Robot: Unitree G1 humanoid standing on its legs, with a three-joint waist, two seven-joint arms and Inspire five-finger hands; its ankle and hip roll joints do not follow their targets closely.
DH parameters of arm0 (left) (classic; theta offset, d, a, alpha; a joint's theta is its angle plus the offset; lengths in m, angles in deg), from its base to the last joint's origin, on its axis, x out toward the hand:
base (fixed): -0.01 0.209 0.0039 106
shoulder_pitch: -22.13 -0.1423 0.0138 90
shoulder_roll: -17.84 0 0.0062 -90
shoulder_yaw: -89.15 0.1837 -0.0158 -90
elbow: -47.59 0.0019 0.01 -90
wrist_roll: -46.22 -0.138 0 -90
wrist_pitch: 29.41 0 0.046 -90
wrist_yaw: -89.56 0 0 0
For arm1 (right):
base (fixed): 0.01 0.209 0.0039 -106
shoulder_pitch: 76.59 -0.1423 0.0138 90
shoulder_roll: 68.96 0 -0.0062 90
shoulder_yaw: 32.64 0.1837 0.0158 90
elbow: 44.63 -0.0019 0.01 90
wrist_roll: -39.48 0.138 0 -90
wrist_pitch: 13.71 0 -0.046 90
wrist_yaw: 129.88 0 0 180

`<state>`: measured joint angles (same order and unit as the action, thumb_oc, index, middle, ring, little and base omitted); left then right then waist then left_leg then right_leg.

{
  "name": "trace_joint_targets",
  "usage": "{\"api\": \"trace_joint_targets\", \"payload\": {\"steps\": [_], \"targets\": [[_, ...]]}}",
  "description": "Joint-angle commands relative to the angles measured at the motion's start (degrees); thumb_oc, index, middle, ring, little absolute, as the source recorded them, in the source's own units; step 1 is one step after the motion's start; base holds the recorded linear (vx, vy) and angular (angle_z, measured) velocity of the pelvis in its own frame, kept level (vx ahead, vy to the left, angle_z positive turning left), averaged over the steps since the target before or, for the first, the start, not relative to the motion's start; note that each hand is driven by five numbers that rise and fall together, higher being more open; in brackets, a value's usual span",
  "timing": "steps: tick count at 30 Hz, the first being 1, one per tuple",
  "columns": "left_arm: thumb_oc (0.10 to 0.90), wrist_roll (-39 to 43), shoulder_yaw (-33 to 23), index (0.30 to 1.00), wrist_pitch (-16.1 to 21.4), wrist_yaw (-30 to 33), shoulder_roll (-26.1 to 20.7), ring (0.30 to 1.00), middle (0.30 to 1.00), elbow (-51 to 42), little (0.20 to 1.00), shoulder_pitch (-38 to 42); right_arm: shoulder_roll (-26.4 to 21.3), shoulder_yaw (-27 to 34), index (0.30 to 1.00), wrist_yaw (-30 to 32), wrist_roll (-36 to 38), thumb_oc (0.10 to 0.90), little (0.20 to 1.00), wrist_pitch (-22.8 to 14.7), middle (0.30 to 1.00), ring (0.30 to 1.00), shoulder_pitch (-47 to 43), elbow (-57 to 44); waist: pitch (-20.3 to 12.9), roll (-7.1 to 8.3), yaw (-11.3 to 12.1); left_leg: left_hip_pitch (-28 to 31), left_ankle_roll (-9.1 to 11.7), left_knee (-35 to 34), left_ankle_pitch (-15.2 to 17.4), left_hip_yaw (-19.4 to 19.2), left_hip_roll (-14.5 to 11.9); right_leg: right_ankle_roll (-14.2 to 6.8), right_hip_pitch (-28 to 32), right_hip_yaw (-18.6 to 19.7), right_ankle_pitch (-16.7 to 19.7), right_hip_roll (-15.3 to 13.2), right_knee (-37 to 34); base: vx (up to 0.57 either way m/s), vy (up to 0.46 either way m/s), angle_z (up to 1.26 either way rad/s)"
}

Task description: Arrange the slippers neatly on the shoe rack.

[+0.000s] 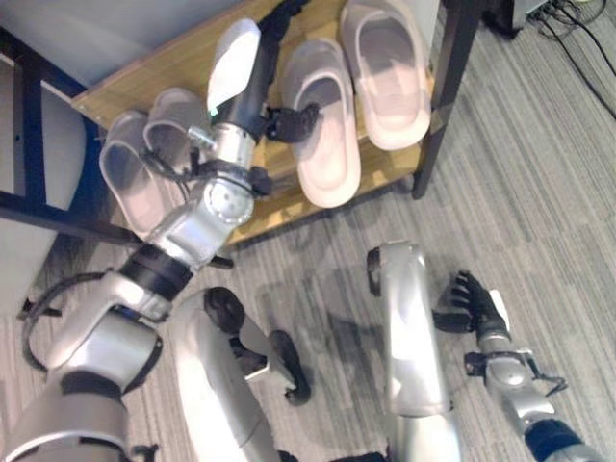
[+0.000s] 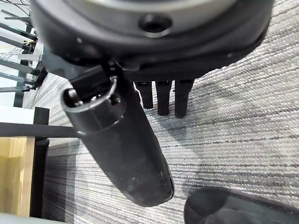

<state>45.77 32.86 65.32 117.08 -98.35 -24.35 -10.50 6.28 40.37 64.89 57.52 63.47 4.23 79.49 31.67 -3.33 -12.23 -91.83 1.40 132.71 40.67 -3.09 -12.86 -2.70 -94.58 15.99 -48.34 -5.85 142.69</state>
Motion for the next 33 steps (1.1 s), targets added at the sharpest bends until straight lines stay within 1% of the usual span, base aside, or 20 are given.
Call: {"api": "trace_joint_targets", "payload": {"steps": [1, 3, 5, 6, 7, 9, 11, 12, 14, 17, 19, 20, 21, 22, 24, 28, 30, 31, 33], "targets": [[0.800, 0.8, -9.5, 0.900, 6.2, 2.5, -3.0, 0.900, 0.900, -7.0, 0.900, 3.9, 2.0, -0.2, 0.900, -1.7, -2.8, 0.800, 0.900, -1.4, 0.900, 0.900, -3.3, -6.0, -1.9, -0.95, 2.4, 1.9, 2.6, -4.8, 1.7, 5.1, 1.8, 0.3, 4.6, 1.1, -1.7, -5.5, 1.6, 0.00, 0.000, 0.00], [0.800, 3.1, -11.0, 0.900, 7.6, 2.3, -3.0, 0.900, 0.900, -9.8, 0.900, 1.6, 2.1, 0.0, 0.900, -1.6, -3.4, 0.800, 0.900, -1.1, 0.900, 0.900, -3.0, -6.3, -1.9, -1.07, 2.7, 1.9, 2.7, -4.9, 1.7, 5.4, 1.9, 0.3, 4.6, 1.0, -1.7, -5.5, 1.6, 0.00, 0.000, 0.00], [0.800, 7.1, -13.0, 0.900, 9.5, 1.1, -3.4, 0.900, 0.900, -13.2, 0.900, -1.1, 2.1, 0.1, 0.900, -1.7, -3.8, 0.800, 0.900, -0.8, 0.900, 0.900, -2.7, -6.5, -1.9, -1.17, 2.9, 1.9, 2.8, -4.8, 1.7, 5.5, 1.9, 0.4, 4.6, 0.9, -1.7, -5.6, 1.5, 0.00, 0.000, 0.00], [0.800, 12.0, -14.2, 0.900, 11.6, 0.0, -3.0, 0.900, 0.900, -15.9, 0.900, -3.3, 2.3, 0.4, 0.900, -1.8, -4.0, 0.800, 0.900, -0.6, 0.900, 0.900, -2.4, -6.6, -1.9, -1.14, 3.2, 1.9, 2.8, -4.8, 1.8, 5.7, 2.0, 0.4, 4.6, 0.9, -1.7, -5.7, 1.5, 0.00, 0.000, 0.00], [0.800, 12.2, -14.4, 0.900, 11.6, -0.1, -3.1, 0.900, 0.900, -16.0, 0.900, -3.5, 2.2, 0.3, 0.900, -1.8, -4.0, 0.800, 0.900, -0.6, 0.900, 0.900, -2.4, -6.6, -1.9, -1.17, 3.1, 1.9, 2.8, -4.8, 1.8, 5.7, 2.0, 0.5, 4.6, 0.9, -1.7, -5.7, 1.5, 0.00, 0.000, 0.00], [0.800, 16.7, -15.7, 0.900, 13.0, -1.7, -2.8, 0.900, 0.900, -19.0, 0.900, -6.0, 2.5, 0.5, 0.900, -1.9, -4.5, 0.800, 0.900, -0.1, 0.900, 0.900, -2.1, -6.8, -1.9, -1.08, 3.3, 1.9, 2.9, -4.9, 1.8, 5.8, 2.0, 0.5, 4.6, 0.9, -1.7, -5.8, 1.4, 0.00, 0.000, 0.00], [0.800, 22.1, -17.0, 0.900, 14.4, -4.0, -0.9, 0.900, 0.900, -22.8, 0.900, -9.5, 2.7, 0.6, 0.900, -1.9, -5.1, 0.800, 0.900, 0.2, 0.900, 0.900, -1.4, -7.3, -1.9, -1.00, 3.5, 1.9, 2.9, -4.9, 1.9, 5.7, 2.1, 0.4, 4.6, 1.0, -1.7, -5.9, 1.4, 0.00, 0.000, 0.00], [0.800, 23.5, -17.0, 0.900, 14.7, -5.0, 0.3, 0.900, 0.900, -24.4, 0.900, -10.5, 2.9, 0.6, 0.900, -2.0, -5.3, 0.800, 0.900, 0.2, 0.900, 0.900, -1.1, -7.4, -1.9, -0.88, 3.6, 1.9, 2.9, -5.0, 2.0, 5.5, 2.1, 0.3, 4.6, 1.1, -1.6, -6.0, 1.4, 0.00, 0.000, 0.00], [0.800, 26.3, -16.8, 0.900, 15.0, -6.9, 3.6, 0.900, 0.900, -27.0, 0.900, -12.6, 3.2, 0.6, 0.900, -1.9, -5.7, 0.800, 0.900, 0.5, 0.900, 0.900, -0.9, -7.4, -1.9, -0.81, 3.8, 1.9, 2.8, -4.9, 2.1, 5.3, 2.1, 0.0, 4.6, 1.2, -1.6, -6.2, 1.3, 0.00, -0.006, 0.02], [0.800, 28.0, -16.0, 0.900, 15.0, -9.0, 8.1, 0.900, 0.900, -30.5, 0.900, -14.9, 3.6, 0.8, 0.900, -1.9, -6.2, 0.800, 0.900, 1.0, 0.900, 0.900, -1.2, -7.2, -1.9, -0.62, 4.1, 1.9, 2.6, -4.6, 2.5, 5.2, 1.8, -0.5, 4.6, 1.6, -1.5, -6.5, 1.2, 0.01, -0.001, 0.05], [0.800, 31.1, -15.6, 0.900, 15.4, -10.9, 11.7, 0.900, 0.900, -33.7, 0.900, -17.0, 3.8, 1.3, 0.900, -1.7, -6.6, 0.800, 0.900, 1.1, 0.900, 0.900, -1.1, -7.3, -1.9, -0.28, 4.4, 1.9, 2.2, -4.2, 3.0, 5.2, 1.3, -1.3, 4.6, 1.9, -1.1, -6.6, 0.9, 0.01, 0.010, 0.02], [0.800, 31.1, -15.6, 0.900, 15.3, -10.9, 11.8, 0.900, 0.900, -33.8, 0.900, -17.1, 3.8, 1.4, 0.900, -1.7, -6.6, 0.800, 0.900, 1.1, 0.900, 0.900, -1.0, -7.3, -1.9, -0.32, 4.4, 1.9, 2.2, -4.2, 3.0, 5.2, 1.3, -1.3, 4.6, 1.8, -1.1, -6.6, 0.9, 0.03, 0.048, -0.02], [0.800, 32.7, -15.3, 0.900, 15.6, -11.9, 13.4, 0.900, 0.900, -35.2, 0.900, -17.7, 3.6, 1.9, 0.900, -1.6, -6.7, 0.800, 0.900, 1.3, 0.900, 0.900, -0.9, -7.5, -1.9, -0.08, 4.5, 1.9, 1.9, -4.1, 3.3, 5.2, 0.9, -1.7, 4.6, 2.1, -1.1, -6.8, 0.7, 0.02, 0.030, -0.04], [0.800, 32.7, -15.3, 0.900, 15.6, -12.0, 13.4, 0.900, 0.900, -35.3, 0.900, -17.7, 3.6, 2.0, 0.900, -1.6, -6.7, 0.800, 0.900, 1.3, 0.900, 0.900, -0.8, -7.5, -1.9, -0.11, 4.5, 1.9, 1.9, -4.0, 3.4, 5.2, 0.9, -1.7, 4.6, 2.1, -1.1, -6.8, 0.7, 0.03, 0.067, -0.05], [0.800, 36.2, -14.1, 0.900, 16.0, -13.4, 15.9, 0.900, 0.900, -37.2, 0.900, -18.2, 3.4, 2.1, 0.900, -1.7, -7.2, 0.800, 0.900, 1.8, 0.900, 0.900, -1.0, -7.3, -1.9, 0.26, 4.6, 1.9, 1.6, -4.0, 3.6, 5.1, 0.0, -2.5, 4.6, 1.7, -0.9, -7.5, 0.2, 0.02, 0.053, -0.05], [0.800, 39.3, -12.2, 0.900, 15.6, -15.1, 17.6, 0.900, 0.900, -37.9, 0.900, -17.4, 3.0, 2.2, 0.900, -1.6, -8.0, 0.800, 0.900, 2.2, 0.900, 0.900, -1.5, -6.7, -1.9, 0.68, 4.6, 1.9, 1.2, -3.9, 4.1, 4.7, -0.7, -3.2, 4.6, 1.9, -0.8, -8.1, -0.3, 0.02, 0.036, -0.04], [0.800, 40.4, -11.5, 0.900, 15.3, -15.8, 17.7, 0.900, 0.900, -38.3, 0.900, -17.1, 2.8, 2.4, 0.900, -1.6, -8.3, 0.800, 0.900, 2.4, 0.900, 0.900, -1.6, -6.5, -1.9, 0.78, 4.7, 1.9, 1.1, -3.8, 4.2, 4.5, -1.0, -3.5, 4.6, 1.9, -0.7, -8.2, -0.5, 0.01, 0.020, -0.02], [0.800, 42.0, -10.4, 0.900, 14.9, -17.2, 17.9, 0.900, 0.900, -38.6, 0.900, -16.6, 2.7, 2.5, 0.900, -1.6, -8.7, 0.800, 0.900, 2.6, 0.900, 0.900, -2.1, -6.2, -1.9, 0.98, 4.7, 1.9, 0.8, -3.8, 4.4, 4.0, -1.4, -3.8, 4.6, 2.1, -0.6, -8.4, -0.7, 0.03, 0.056, -0.04], [0.800, 42.4, -9.3, 0.900, 14.3, -18.2, 17.4, 0.900, 0.900, -38.5, 0.900, -16.1, 2.7, 2.6, 0.900, -1.6, -9.1, 0.800, 0.900, 2.8, 0.900, 0.900, -2.7, -5.7, -1.9, 1.19, 4.7, 1.9, 0.7, -3.8, 4.7, 3.5, -1.8, -4.2, 4.6, 2.5, -0.3, -8.5, -1.0, 0.03, 0.053, -0.04]]}}
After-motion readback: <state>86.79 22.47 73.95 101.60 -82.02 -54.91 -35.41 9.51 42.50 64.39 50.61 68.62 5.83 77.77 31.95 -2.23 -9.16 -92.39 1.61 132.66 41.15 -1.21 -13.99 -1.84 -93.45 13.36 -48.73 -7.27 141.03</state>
